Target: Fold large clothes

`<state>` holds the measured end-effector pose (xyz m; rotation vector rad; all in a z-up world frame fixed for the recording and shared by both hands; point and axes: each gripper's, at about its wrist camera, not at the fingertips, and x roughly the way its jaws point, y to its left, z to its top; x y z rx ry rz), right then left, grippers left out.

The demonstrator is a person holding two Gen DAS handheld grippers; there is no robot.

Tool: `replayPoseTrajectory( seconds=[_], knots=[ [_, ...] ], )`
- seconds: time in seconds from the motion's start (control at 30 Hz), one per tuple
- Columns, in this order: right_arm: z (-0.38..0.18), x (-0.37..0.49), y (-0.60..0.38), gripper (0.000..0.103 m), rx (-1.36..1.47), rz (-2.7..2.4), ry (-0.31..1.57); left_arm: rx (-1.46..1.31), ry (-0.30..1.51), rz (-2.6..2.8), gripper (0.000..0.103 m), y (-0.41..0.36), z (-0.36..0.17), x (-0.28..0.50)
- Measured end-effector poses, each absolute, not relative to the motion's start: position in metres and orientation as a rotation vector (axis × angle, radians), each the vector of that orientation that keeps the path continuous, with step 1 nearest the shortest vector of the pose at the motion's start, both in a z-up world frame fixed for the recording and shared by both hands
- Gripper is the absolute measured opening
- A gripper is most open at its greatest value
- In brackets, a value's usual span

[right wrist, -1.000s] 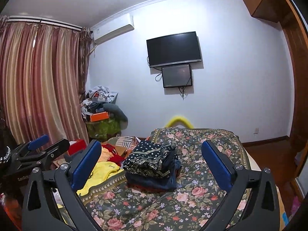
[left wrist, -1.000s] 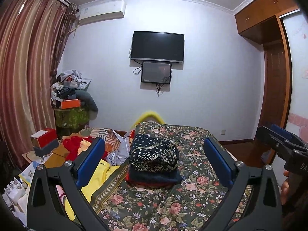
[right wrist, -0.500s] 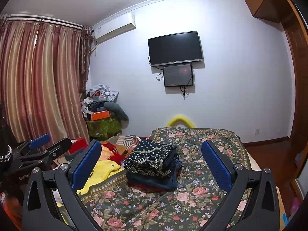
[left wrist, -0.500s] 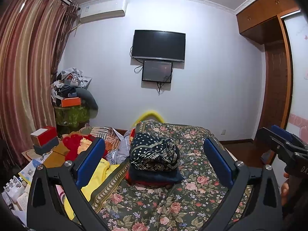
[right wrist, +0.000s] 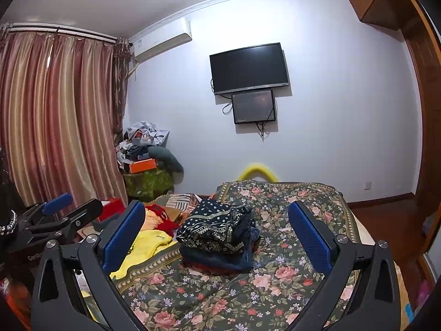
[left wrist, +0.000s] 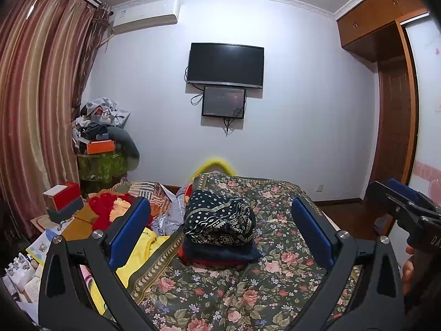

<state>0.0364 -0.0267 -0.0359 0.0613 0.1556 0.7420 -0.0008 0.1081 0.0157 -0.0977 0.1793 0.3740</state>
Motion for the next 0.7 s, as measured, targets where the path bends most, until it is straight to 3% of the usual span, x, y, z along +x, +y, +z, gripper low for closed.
replayPoseTrajectory(
  seconds=[0.7],
  knots=[
    [-0.0347, 0.0397, -0.0266, 0.103, 0.080, 0.735, 0.162, -0.099, 0.197, 0.312, 0.103, 0.1116, 0.0151, 0.0050]
  ],
)
